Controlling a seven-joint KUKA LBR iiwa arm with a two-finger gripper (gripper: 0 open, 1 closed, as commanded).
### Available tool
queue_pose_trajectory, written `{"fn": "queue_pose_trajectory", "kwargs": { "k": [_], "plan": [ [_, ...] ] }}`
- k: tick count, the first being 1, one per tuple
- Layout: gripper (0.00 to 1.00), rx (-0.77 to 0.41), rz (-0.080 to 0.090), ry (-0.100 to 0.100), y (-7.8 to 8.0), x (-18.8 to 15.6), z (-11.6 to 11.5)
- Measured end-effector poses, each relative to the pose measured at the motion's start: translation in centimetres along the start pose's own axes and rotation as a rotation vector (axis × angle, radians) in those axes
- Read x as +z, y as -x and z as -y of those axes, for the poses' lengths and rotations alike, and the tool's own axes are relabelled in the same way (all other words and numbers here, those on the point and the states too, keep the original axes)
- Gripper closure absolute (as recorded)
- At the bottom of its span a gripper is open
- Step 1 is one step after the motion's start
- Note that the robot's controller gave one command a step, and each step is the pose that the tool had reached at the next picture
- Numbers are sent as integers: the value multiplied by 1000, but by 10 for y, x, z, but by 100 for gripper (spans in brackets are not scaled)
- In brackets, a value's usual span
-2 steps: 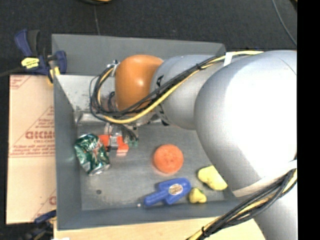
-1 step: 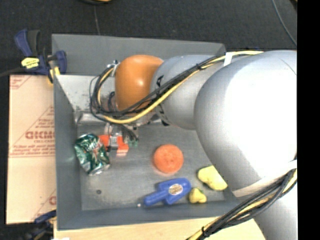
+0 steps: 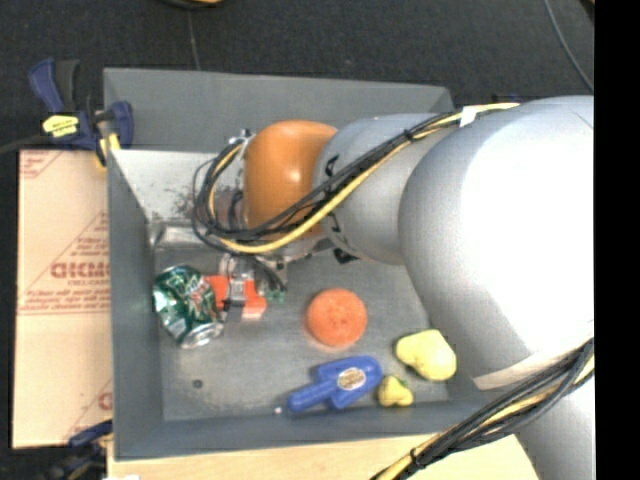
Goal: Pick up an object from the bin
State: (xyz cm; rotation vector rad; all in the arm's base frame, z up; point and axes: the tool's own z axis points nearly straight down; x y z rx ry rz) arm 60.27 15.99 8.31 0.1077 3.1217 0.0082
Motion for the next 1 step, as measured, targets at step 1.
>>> {"fn": "queue_pose_trajectory", "kwargs": {
  "k": [1],
  "plan": [
    [100, -15, -6, -4, -4, -56, 19]
  ]
}}
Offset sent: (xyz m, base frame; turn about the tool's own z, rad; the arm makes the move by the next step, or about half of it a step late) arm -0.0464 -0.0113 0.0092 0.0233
